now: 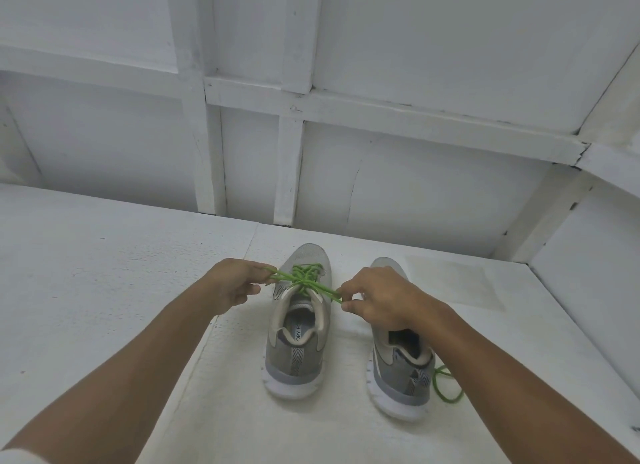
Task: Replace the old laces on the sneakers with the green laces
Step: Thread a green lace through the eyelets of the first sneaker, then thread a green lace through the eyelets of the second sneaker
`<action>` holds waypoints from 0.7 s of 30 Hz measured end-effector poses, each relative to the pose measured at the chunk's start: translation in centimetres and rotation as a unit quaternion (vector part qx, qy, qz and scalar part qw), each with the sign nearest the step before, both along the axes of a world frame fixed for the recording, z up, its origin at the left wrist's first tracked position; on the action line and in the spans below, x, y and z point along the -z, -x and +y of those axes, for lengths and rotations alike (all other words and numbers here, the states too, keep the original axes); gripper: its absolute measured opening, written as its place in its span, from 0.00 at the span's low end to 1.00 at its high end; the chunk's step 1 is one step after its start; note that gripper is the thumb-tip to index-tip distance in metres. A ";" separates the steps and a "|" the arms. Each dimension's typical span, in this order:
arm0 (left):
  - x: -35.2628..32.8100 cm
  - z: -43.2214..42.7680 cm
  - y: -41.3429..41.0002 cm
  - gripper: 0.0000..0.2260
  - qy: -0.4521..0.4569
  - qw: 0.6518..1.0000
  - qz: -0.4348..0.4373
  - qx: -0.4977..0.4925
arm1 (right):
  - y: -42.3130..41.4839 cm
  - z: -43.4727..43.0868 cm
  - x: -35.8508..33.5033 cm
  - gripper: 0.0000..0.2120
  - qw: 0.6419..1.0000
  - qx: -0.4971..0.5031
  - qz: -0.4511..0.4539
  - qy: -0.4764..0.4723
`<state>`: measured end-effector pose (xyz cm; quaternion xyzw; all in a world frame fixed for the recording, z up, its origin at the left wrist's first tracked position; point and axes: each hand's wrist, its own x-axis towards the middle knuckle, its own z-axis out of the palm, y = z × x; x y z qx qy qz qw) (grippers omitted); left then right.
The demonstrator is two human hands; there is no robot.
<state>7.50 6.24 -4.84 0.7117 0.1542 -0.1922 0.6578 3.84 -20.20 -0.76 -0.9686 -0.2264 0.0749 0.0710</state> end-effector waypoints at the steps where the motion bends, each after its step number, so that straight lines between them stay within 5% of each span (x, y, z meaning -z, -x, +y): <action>1: 0.1 0.0 0.0 0.08 -0.004 1.000 -0.005 0.000 | -0.1 0.0 0.2 0.09 1.000 0.000 -0.001 0.003; 6: -0.1 0.8 0.1 0.12 0.013 0.998 -0.042 0.051 | 0.2 0.0 -0.3 0.02 0.999 -0.006 0.034 -0.040; 9: -1.0 2.1 0.1 0.18 0.022 0.995 -0.063 0.076 | 0.7 -0.8 -1.5 0.12 0.994 -0.005 0.045 -0.101; 16: -5.0 -2.3 2.0 0.08 -0.034 0.971 -0.232 -0.049 | 1.0 -3.3 -3.1 0.18 0.972 0.078 -0.031 -0.218; 21: -7.0 -10.0 6.0 0.06 -0.006 0.951 -0.309 -0.002 | 1.9 -6.6 -3.1 0.11 0.956 0.160 -0.072 -0.235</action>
